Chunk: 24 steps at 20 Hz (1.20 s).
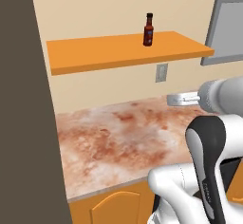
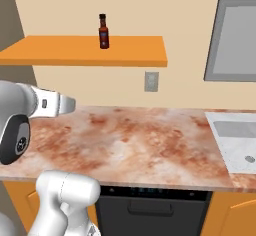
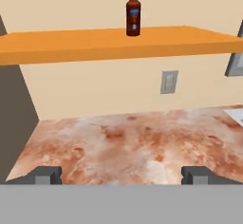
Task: Take 2 condiments from the cabinet and move them on the counter near the stove.Make sure the condiments are lined up with each other, next to each other.
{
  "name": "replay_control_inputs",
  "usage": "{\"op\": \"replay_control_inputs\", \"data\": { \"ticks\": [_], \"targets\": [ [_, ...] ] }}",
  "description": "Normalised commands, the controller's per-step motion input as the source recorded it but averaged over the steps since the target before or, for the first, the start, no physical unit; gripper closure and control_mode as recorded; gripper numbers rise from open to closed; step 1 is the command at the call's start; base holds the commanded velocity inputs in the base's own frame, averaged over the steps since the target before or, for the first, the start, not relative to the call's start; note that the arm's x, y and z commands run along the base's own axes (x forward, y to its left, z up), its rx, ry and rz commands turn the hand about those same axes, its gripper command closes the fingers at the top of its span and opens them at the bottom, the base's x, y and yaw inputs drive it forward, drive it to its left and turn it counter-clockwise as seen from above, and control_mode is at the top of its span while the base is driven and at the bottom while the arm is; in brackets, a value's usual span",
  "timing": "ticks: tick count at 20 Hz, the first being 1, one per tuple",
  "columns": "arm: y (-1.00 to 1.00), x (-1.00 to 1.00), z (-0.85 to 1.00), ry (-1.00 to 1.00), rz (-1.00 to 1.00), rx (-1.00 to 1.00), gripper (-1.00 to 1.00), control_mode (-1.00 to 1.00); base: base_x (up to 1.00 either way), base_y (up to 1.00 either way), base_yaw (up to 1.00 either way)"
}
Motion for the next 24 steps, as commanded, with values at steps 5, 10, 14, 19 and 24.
{"op": "replay_control_inputs", "data": {
  "ticks": [5,10,14,19,24],
  "targets": [
    [0.0,-0.17,0.58,0.0,-0.04,0.0,-1.0,-1.0,0.0,0.0,0.0],
    [-0.12,-0.03,0.29,-0.04,0.0,0.0,-1.0,-1.0,0.0,0.0,0.0],
    [-0.34,-0.06,0.0,-0.09,0.1,0.0,-1.0,-1.0,0.0,0.0,0.0],
    [-0.07,0.36,0.02,-0.15,-0.01,0.0,-1.0,-1.0,0.0,0.0,0.0],
    [0.0,0.51,0.18,-0.06,-0.12,0.0,-1.0,-1.0,0.0,0.0,0.0]
  ]
}}
